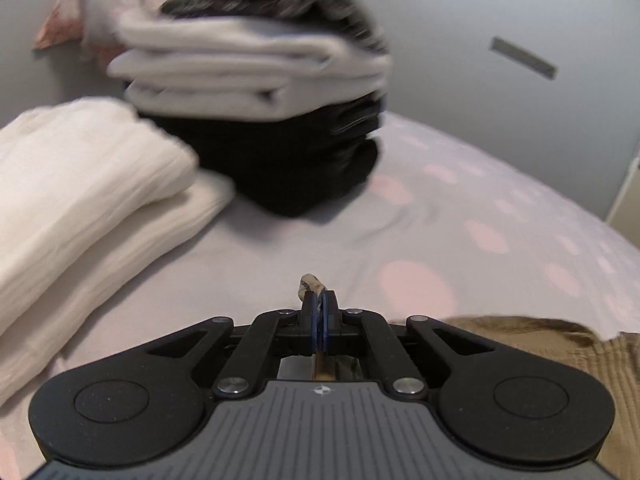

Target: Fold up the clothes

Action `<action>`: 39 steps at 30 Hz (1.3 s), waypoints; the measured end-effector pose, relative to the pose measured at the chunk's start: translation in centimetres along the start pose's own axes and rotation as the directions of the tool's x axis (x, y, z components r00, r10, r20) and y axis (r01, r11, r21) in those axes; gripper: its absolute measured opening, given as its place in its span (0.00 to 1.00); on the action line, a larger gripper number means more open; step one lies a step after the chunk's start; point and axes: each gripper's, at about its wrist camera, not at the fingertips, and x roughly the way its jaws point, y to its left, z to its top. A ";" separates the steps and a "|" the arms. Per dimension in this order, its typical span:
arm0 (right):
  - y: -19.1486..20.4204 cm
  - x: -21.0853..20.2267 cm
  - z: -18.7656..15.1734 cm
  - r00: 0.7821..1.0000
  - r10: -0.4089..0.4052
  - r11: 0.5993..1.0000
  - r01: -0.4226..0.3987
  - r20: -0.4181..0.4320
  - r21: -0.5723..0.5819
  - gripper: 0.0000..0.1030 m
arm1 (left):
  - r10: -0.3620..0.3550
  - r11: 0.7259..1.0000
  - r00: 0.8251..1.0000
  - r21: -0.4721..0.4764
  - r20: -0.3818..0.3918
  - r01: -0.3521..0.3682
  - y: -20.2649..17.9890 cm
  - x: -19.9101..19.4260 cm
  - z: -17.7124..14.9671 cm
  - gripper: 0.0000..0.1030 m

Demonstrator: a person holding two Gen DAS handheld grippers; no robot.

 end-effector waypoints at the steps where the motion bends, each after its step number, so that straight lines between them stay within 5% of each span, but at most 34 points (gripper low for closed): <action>1: -0.1 0.2 0.0 1.000 -0.018 1.000 0.018 -0.007 0.004 0.08 | 0.013 1.000 1.000 0.004 -0.013 -0.013 0.1 0.4 -0.2 0.03; 7: 0.2 -1.3 0.9 0.999 0.021 0.999 -0.020 0.028 -0.038 0.10 | 0.049 0.998 0.999 -0.032 0.000 -0.049 0.4 -0.2 0.6 0.18; 9: 1.5 -1.3 1.2 0.996 0.087 0.992 -0.087 0.001 -0.092 0.12 | 0.061 0.998 0.998 -0.027 0.022 -0.060 0.5 -0.8 1.0 0.27; 12: 3.6 -0.5 1.7 0.983 0.162 0.969 -0.175 -0.084 -0.173 0.27 | 0.108 0.993 0.994 0.037 0.023 -0.109 -0.3 -0.7 1.0 0.28; 14: 5.2 0.7 2.0 0.967 0.185 0.952 -0.221 -0.175 -0.210 0.27 | 0.122 0.990 0.992 0.066 0.011 -0.123 -0.6 -0.6 0.9 0.28; 21: 10.2 3.7 0.9 0.948 0.076 0.903 -0.197 -0.309 -0.383 0.33 | 0.085 0.994 0.996 0.074 -0.005 -0.084 -1.0 -0.6 0.9 0.28; 22: 10.7 3.8 0.5 0.948 0.050 0.889 -0.186 -0.315 -0.418 0.30 | 0.081 0.994 0.997 0.076 -0.007 -0.080 -1.0 -0.5 0.8 0.28; 24: 11.6 3.3 -0.5 0.961 0.010 0.839 -0.158 -0.275 -0.520 0.03 | 0.077 0.994 0.997 0.075 -0.011 -0.076 -0.9 -0.4 0.8 0.28; 25: 11.8 3.2 -0.8 0.966 0.002 0.824 -0.147 -0.258 -0.547 0.01 | 0.075 0.995 0.997 0.071 -0.012 -0.074 -0.9 -0.4 0.9 0.28; 32: 11.5 3.8 2.9 0.984 0.054 0.876 -0.128 -0.169 -0.465 0.00 | 0.072 0.996 0.997 0.058 -0.014 -0.071 -0.8 -0.5 0.9 0.28; 39: 12.5 5.6 4.1 0.984 -0.008 0.875 -0.080 -0.180 -0.478 0.01 | 0.082 0.996 0.996 0.039 -0.023 -0.081 -0.6 -0.3 1.0 0.28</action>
